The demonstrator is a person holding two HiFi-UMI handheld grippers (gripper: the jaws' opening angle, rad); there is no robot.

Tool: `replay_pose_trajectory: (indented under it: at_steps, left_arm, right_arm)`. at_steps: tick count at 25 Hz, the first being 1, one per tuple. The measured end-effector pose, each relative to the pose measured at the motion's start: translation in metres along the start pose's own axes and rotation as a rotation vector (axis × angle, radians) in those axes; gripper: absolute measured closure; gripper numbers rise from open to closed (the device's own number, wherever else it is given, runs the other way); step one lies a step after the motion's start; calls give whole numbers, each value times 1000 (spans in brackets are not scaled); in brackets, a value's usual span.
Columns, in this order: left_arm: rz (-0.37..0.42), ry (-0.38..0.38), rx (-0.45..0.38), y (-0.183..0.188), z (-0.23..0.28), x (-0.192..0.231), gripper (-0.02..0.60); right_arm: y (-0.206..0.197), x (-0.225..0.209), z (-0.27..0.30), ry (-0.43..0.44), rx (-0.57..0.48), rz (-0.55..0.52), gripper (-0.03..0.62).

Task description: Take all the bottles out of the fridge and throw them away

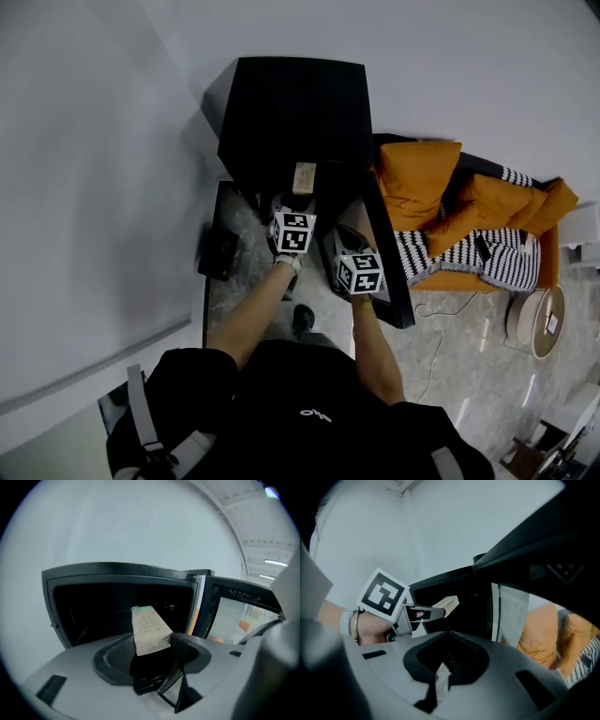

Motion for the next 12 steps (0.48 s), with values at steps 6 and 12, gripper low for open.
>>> replay_pose_trajectory:
  at_steps: [6,12]
  left_arm:
    - [-9,24,-31,0,-57,-1,333]
    - [-36,65,-47,-14,-118,-10,333]
  right_arm:
    - [5,15,-8,43,-17,-20,585]
    - [6,35,-27,101,-35,-49,585]
Point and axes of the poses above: the fingertips, and each gripper's own axes: z forward along the fingers, x to its left, y out of its top, the point moved 2 cm from there along -z, backward along the fingers, and after that the axes turned 7 degrees about -x, right-handed, at the moved point
